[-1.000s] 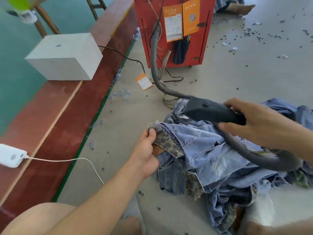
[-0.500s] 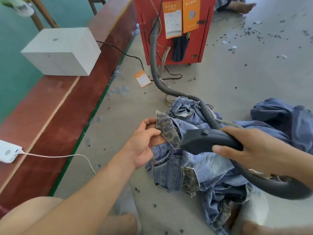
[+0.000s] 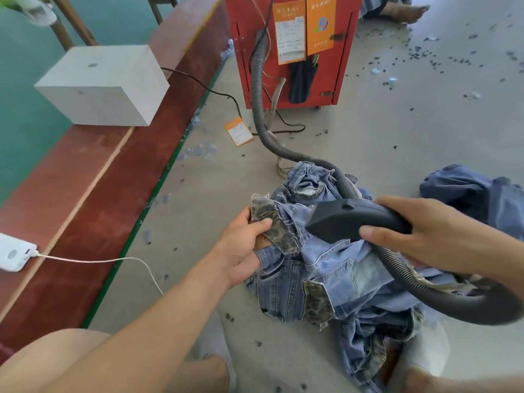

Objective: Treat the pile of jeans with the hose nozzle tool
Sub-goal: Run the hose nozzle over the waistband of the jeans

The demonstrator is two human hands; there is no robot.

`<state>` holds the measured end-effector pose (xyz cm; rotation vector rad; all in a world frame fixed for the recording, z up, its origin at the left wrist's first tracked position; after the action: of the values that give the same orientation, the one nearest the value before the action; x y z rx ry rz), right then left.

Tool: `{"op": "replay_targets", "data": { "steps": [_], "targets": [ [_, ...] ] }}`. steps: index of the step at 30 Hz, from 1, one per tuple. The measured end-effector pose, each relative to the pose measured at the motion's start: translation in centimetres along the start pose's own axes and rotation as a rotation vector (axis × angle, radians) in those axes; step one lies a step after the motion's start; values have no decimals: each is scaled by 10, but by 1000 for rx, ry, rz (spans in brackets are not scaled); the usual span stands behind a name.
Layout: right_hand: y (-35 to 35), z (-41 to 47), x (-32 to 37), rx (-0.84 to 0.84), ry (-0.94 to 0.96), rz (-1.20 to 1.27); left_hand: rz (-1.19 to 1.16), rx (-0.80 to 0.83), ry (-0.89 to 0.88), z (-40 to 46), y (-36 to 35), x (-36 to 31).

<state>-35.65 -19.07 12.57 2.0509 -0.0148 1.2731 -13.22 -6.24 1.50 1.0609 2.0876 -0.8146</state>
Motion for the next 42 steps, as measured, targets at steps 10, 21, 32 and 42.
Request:
{"op": "replay_targets", "data": {
  "steps": [10, 21, 32, 42],
  "targets": [
    [-30, 4, 10, -112, 62, -151, 62, 58, -41, -4, -10, -9],
    [-28, -1, 23, -66, 112, -156, -18, 139, -7, -10, -20, -2],
    [-16, -5, 21, -13, 69, -245, -136, 165, -30, -13, -21, -8],
    [-14, -3, 17, -15, -7, -158, -162, 164, -70, -11, -25, -12]
  ]
}}
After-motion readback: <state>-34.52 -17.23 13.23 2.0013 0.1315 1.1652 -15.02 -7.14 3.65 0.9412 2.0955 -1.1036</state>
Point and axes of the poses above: each hand's wrist, its own z-axis towards the middle knuckle, its own y-axis out of the back of the hand, x = y × z, the point moved 6 cm from there along z, towards the middle knuckle, and after that the axes turned 15 degrees about z, right-handed, at the moved point
